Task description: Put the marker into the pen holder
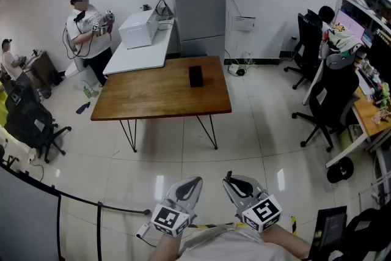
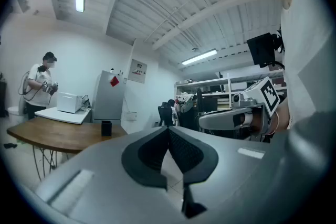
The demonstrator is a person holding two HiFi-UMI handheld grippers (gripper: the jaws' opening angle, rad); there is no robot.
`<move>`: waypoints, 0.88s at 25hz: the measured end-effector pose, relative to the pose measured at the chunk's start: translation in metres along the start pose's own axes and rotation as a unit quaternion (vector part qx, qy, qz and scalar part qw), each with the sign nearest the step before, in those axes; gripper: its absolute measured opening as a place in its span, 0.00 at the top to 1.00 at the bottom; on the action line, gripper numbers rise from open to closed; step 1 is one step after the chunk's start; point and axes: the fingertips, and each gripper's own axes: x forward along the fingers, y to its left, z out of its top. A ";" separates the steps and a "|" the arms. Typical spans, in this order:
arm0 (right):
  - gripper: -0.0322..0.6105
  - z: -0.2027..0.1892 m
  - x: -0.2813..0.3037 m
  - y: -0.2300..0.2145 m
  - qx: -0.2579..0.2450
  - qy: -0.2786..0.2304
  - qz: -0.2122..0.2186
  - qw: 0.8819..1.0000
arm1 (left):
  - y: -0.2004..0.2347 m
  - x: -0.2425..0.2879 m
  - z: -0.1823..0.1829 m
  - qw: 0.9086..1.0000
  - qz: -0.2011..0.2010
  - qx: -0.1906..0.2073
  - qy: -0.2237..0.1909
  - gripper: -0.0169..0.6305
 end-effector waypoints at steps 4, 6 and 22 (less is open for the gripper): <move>0.89 -0.006 -0.005 -0.014 -0.006 -0.002 -0.001 1.000 | -0.007 0.010 -0.007 1.000 0.003 -0.002 -0.001 0.95; 0.89 -0.012 -0.008 -0.024 -0.002 0.003 -0.003 1.000 | -0.011 0.015 -0.011 1.000 0.003 -0.005 0.002 0.95; 0.90 -0.006 0.038 -0.089 0.010 0.001 -0.030 0.999 | 0.037 0.075 -0.009 1.000 -0.016 -0.020 0.002 0.95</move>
